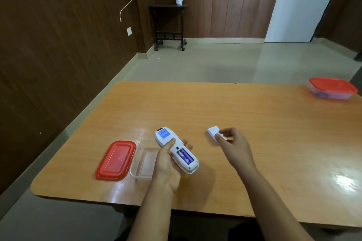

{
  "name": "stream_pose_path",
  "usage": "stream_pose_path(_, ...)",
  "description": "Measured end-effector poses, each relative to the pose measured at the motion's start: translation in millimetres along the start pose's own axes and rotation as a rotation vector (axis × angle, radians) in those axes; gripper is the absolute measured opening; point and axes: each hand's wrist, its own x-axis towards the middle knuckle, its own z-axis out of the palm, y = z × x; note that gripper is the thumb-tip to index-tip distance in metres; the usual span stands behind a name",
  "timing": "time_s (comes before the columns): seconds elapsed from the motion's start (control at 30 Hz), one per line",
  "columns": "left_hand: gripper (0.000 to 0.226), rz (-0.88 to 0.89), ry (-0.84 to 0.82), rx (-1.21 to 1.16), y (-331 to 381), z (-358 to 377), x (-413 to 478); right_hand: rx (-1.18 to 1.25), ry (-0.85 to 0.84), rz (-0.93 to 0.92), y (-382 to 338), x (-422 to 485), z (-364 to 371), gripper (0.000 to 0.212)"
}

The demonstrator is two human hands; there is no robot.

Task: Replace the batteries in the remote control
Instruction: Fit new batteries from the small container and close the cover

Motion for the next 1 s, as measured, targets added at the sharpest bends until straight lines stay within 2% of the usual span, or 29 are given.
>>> stream_pose_path(0.07,0.031,-0.009,0.019,-0.029,2,-3,1,-0.302,0.088,-0.109,14,20,6,0.036)
stream_pose_path(0.17,0.035,-0.005,0.032,-0.015,2,-5,2,-0.502,0.086,-0.163,39,44,26,0.058)
stream_pose_path(0.23,0.038,-0.004,0.043,-0.014,1,-4,3,-0.649,0.026,-0.176,55,52,40,0.063)
stream_pose_path(0.3,0.043,-0.011,0.061,-0.014,0,-3,4,-0.774,0.017,-0.224,67,52,51,0.059)
stream_pose_path(0.37,0.048,-0.02,0.063,-0.008,-1,-3,4,-0.753,0.073,-0.286,70,52,55,0.049)
stream_pose_path(0.43,0.051,-0.019,0.057,-0.016,0,-3,5,-0.632,0.097,-0.305,61,51,53,0.042)
stream_pose_path(0.57,0.055,0.007,0.05,-0.04,2,-2,8,-0.125,0.138,-0.24,11,28,32,0.042)
stream_pose_path(0.63,0.056,0.032,0.049,-0.014,3,-2,10,-0.005,0.115,-0.313,-9,0,17,0.037)
stream_pose_path(0.7,0.058,0.045,0.044,-0.016,4,-2,11,0.015,0.075,-0.397,-14,-34,4,0.036)
stream_pose_path(0.8,0.058,0.056,0.042,-0.051,3,-2,11,-0.082,-0.023,-0.428,-1,-72,-2,0.038)
stream_pose_path(1.0,0.067,0.042,-0.018,-0.035,-1,1,5,-0.247,-0.137,-0.505,7,-75,15,0.04)
